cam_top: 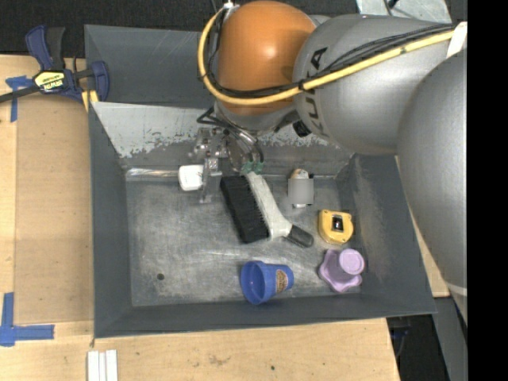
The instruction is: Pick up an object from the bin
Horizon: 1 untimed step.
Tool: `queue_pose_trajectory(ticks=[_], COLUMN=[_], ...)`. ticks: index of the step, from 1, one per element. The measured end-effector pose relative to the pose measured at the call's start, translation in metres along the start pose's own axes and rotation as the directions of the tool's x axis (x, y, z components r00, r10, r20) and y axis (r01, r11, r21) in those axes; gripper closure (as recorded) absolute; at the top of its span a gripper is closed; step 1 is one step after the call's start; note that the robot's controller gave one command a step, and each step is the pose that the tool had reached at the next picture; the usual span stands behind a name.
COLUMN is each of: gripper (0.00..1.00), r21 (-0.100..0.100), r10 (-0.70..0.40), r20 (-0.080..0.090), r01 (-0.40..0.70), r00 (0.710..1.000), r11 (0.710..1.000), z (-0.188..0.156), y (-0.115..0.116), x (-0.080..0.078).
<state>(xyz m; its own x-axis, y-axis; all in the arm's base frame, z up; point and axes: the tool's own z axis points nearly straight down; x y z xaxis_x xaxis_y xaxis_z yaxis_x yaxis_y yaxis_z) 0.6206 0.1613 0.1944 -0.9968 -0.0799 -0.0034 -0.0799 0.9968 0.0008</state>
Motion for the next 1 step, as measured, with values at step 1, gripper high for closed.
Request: queue_pose_trajectory(ticks=[1], gripper=[1.0], r21=[0.0], r10=[0.0], r20=[0.0], r01=[0.0], r00=[1.0], r11=[1.0], z=[0.0], y=[0.0], x=[0.0])
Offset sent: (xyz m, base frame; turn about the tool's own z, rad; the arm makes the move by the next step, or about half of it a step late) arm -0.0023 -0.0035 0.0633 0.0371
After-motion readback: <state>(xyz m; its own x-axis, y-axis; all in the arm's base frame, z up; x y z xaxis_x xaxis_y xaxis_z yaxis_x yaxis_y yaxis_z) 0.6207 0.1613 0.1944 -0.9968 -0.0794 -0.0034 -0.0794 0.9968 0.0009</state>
